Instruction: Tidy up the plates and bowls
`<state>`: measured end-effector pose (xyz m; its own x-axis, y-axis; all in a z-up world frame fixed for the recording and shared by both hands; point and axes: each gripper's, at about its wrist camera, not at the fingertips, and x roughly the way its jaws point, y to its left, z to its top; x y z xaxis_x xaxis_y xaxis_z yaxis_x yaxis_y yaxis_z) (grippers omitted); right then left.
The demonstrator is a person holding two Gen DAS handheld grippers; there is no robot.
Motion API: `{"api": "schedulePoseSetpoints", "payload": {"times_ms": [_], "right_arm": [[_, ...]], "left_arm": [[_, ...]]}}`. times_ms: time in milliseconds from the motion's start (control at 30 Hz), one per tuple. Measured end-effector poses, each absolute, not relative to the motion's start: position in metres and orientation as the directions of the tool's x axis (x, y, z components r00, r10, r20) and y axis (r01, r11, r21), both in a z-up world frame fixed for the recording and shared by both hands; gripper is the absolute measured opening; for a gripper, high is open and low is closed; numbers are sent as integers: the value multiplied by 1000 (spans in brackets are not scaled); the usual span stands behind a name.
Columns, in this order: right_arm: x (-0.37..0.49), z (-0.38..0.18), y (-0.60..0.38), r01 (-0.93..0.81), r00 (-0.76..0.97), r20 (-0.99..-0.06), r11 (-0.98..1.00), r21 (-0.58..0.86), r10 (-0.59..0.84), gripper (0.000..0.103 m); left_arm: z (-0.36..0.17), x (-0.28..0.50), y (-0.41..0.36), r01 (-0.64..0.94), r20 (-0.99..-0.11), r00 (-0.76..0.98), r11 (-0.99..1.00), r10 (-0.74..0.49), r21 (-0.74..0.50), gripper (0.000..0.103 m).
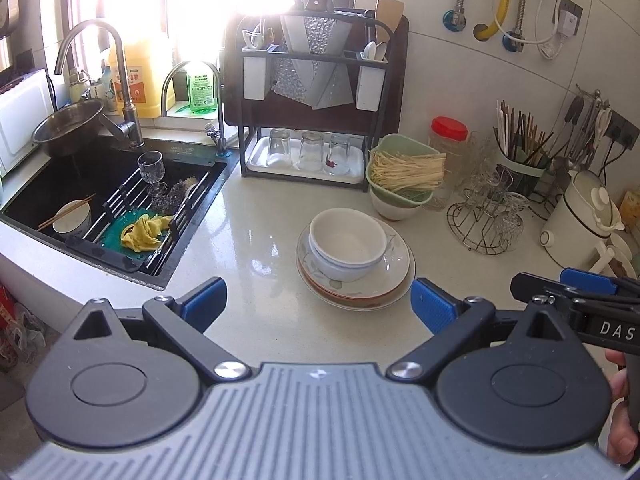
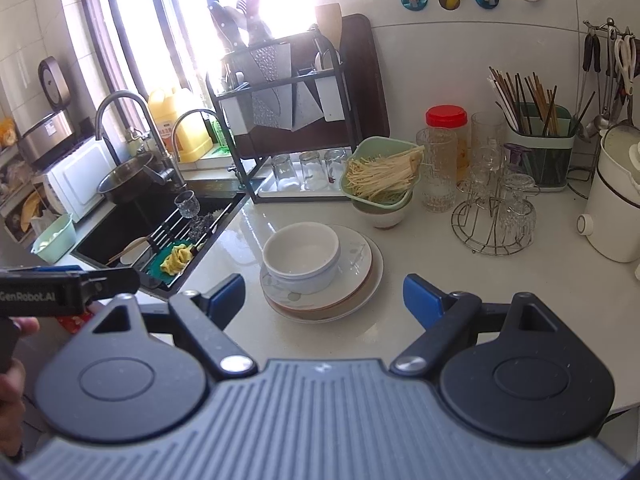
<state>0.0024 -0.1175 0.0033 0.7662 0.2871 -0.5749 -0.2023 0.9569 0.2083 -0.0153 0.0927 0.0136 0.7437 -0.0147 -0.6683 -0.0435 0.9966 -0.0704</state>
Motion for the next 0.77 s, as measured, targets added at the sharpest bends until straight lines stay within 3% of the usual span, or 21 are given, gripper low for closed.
{"api": "schedulePoseSetpoints", "payload": {"times_ms": [767], "right_arm": [[-27, -11, -122, -164, 761, -596, 965, 204, 255, 87]], "left_arm": [[2, -40, 85, -27, -681, 732, 998, -20, -58, 100]]}}
